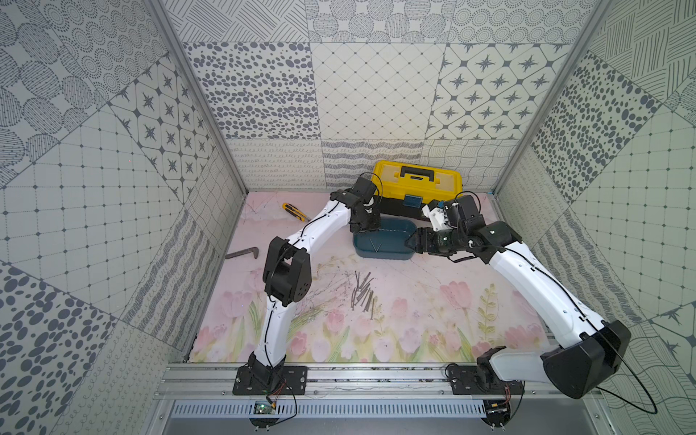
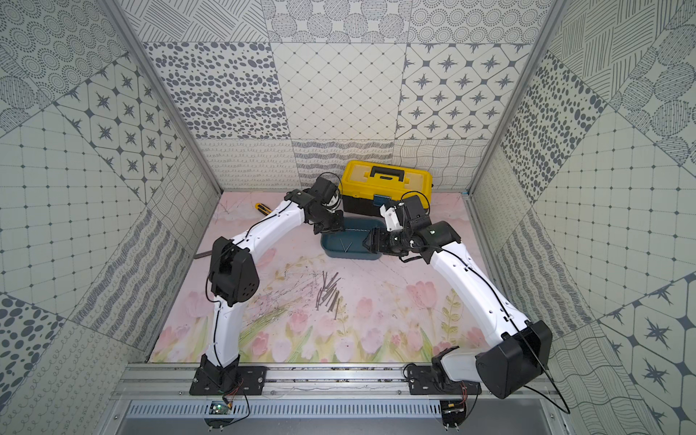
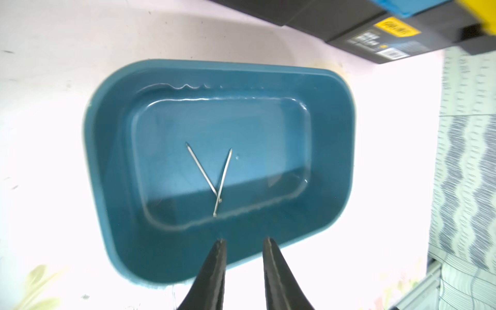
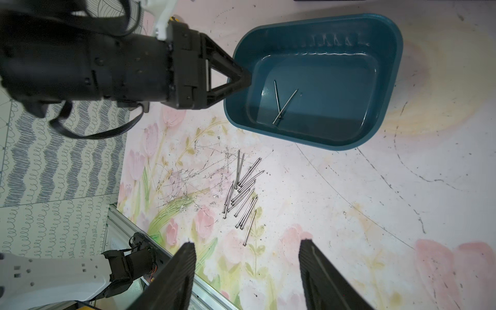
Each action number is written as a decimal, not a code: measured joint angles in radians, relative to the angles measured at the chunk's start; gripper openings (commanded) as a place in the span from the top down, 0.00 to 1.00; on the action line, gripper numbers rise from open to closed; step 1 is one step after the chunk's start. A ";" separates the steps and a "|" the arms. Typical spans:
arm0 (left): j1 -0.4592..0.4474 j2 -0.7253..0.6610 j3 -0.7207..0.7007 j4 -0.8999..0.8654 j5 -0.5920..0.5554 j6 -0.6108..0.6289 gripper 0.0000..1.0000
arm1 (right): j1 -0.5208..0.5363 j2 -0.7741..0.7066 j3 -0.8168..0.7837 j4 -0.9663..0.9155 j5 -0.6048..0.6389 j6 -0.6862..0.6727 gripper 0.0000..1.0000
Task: Put the nails on the desktop into the storage box
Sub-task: Pick up the nail from the center of the board.
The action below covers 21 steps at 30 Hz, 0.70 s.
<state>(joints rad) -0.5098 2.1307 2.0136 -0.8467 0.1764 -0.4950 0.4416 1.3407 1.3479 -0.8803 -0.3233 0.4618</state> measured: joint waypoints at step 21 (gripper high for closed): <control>-0.293 -0.593 -0.758 -0.033 -0.112 -0.143 0.67 | 0.041 -0.002 -0.087 -0.087 0.023 0.048 0.37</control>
<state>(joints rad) -0.8024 1.5379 1.2552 -0.8799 0.0643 -0.6384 0.4824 1.3392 1.2610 -0.9676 -0.3004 0.5102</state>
